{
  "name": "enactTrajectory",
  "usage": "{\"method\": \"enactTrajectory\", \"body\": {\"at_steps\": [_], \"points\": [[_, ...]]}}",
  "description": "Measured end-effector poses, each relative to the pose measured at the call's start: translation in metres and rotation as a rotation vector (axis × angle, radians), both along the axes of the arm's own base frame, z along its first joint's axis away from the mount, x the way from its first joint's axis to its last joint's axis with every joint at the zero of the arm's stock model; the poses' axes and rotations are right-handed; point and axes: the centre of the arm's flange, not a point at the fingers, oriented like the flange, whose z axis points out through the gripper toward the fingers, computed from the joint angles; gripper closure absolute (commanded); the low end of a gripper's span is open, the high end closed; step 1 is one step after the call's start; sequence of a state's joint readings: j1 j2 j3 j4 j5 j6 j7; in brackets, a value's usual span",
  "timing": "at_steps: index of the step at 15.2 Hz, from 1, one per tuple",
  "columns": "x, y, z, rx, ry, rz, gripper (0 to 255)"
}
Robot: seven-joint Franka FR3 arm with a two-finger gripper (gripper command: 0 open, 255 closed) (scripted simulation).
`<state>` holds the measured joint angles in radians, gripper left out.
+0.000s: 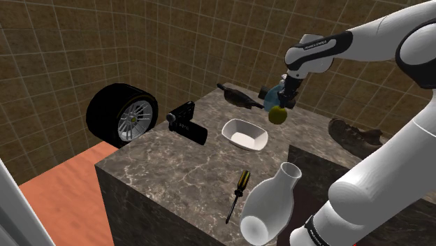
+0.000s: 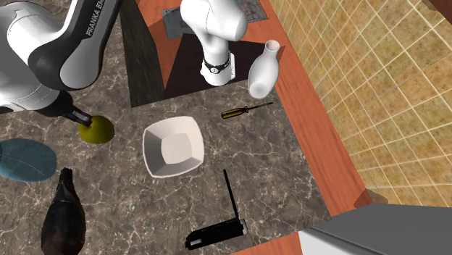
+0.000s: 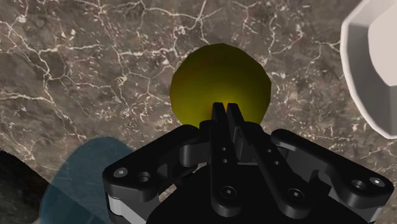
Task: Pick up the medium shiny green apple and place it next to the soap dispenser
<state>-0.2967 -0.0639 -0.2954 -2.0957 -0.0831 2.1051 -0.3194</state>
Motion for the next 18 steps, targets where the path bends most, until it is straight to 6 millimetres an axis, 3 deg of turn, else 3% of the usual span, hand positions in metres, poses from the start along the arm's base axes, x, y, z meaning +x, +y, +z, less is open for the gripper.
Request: {"method": "enactTrajectory", "body": {"at_steps": [6, 12, 13, 18], "points": [[0.001, 0.000, -0.031, 0.000, 0.000, 0.000, 255], [0.001, -0.001, -0.034, 0.000, 0.000, 0.000, 255], [0.001, -0.001, -0.034, 0.000, 0.000, 0.000, 0], [0.001, -0.001, -0.034, 0.000, -0.001, 0.000, 0]]}}
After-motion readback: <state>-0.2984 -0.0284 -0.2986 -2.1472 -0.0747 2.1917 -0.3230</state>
